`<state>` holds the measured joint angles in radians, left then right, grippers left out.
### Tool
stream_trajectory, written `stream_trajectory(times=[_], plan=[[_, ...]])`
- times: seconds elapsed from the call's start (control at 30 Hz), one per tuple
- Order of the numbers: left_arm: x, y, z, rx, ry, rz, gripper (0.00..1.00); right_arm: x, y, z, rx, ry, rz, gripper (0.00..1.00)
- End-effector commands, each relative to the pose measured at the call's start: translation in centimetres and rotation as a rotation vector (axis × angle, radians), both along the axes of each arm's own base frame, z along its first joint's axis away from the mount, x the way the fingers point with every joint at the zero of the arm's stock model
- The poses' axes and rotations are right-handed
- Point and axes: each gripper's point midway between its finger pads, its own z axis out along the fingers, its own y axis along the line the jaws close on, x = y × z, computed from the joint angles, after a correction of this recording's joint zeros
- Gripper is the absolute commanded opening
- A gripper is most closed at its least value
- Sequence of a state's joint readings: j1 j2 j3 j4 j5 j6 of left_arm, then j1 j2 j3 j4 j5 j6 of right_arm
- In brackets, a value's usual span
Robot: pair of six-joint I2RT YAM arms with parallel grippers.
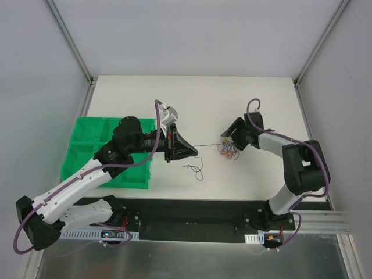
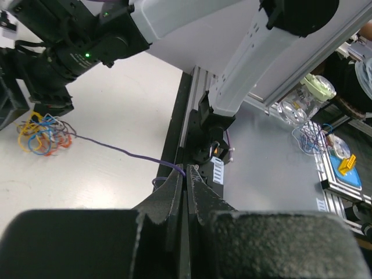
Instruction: Untangle the cables
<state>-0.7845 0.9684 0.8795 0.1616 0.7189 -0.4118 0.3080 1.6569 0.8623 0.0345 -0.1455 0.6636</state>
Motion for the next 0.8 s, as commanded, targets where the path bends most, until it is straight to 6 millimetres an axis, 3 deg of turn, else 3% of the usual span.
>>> stream_trajectory(times=[0.0,0.17,0.3,0.47,0.63,0.77], plan=[[-0.7,0.8,5.4,-0.074,-0.093,0.007,0.00,-1.0,-6.4,-1.1,-0.114,0.018,-0.069,0.69],[-0.9,1.1,7.3,-0.103,-0.119,0.003,0.00,-0.6,-9.4,0.3,-0.167,-0.013,-0.083,0.69],[-1.1,1.8,9.5,-0.140,-0.209,0.023,0.00,-0.5,-13.1,0.8,-0.259,0.000,-0.160,0.67],[0.7,3.2,10.2,-0.097,-0.202,0.164,0.00,-0.5,-18.8,2.9,-0.428,-0.036,-0.299,0.66],[5.4,5.0,8.5,0.038,-0.094,0.401,0.00,-1.1,-22.1,7.5,-0.624,-0.095,-0.305,0.68],[4.8,5.3,10.5,0.010,-0.125,0.368,0.00,-2.2,-25.1,9.1,-0.774,-0.073,-0.340,0.72]])
